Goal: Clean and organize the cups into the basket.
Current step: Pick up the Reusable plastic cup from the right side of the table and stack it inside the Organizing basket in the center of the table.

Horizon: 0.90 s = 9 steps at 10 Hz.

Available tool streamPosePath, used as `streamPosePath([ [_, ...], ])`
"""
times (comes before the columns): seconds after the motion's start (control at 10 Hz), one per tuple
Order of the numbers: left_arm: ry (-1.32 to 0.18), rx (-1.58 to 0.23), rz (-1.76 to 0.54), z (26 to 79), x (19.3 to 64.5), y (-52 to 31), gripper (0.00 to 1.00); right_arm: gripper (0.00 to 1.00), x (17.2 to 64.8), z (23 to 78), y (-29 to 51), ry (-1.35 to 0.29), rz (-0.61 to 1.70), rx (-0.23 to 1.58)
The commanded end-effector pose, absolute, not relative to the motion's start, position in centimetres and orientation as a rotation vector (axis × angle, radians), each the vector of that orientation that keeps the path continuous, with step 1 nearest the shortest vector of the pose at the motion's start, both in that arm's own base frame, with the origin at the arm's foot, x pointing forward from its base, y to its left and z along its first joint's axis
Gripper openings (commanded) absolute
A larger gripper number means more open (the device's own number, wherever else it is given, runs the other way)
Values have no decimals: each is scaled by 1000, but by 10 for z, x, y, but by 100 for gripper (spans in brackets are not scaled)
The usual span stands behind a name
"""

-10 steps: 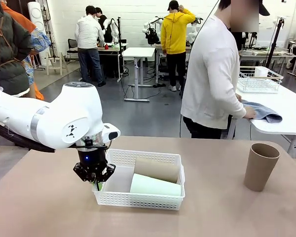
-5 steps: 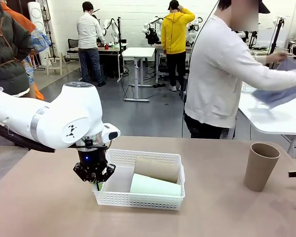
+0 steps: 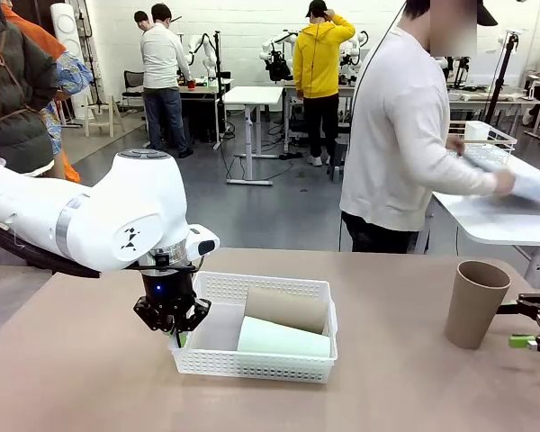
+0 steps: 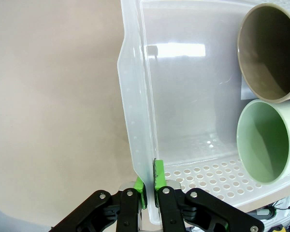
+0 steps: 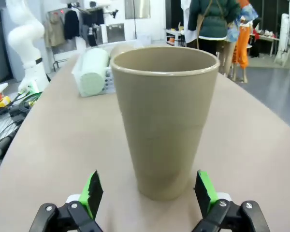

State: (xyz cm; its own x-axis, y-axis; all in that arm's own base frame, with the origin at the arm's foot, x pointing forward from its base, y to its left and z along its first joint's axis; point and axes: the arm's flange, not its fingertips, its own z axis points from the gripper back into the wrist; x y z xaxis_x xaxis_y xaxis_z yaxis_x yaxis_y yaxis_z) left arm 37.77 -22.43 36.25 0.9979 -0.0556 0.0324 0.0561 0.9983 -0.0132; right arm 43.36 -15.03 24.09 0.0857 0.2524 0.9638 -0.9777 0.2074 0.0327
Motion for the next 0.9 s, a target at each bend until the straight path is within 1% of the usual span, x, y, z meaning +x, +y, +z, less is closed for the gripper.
streamPosePath([
  [0.0, -35, -20, -60, 365, 377, -224, 5, 100, 446, 235, -145, -1071, 1070, 868],
  [0.8, -35, -20, -60, 365, 377, -224, 5, 100, 466, 211, -119, -1039, 1049, 935],
])
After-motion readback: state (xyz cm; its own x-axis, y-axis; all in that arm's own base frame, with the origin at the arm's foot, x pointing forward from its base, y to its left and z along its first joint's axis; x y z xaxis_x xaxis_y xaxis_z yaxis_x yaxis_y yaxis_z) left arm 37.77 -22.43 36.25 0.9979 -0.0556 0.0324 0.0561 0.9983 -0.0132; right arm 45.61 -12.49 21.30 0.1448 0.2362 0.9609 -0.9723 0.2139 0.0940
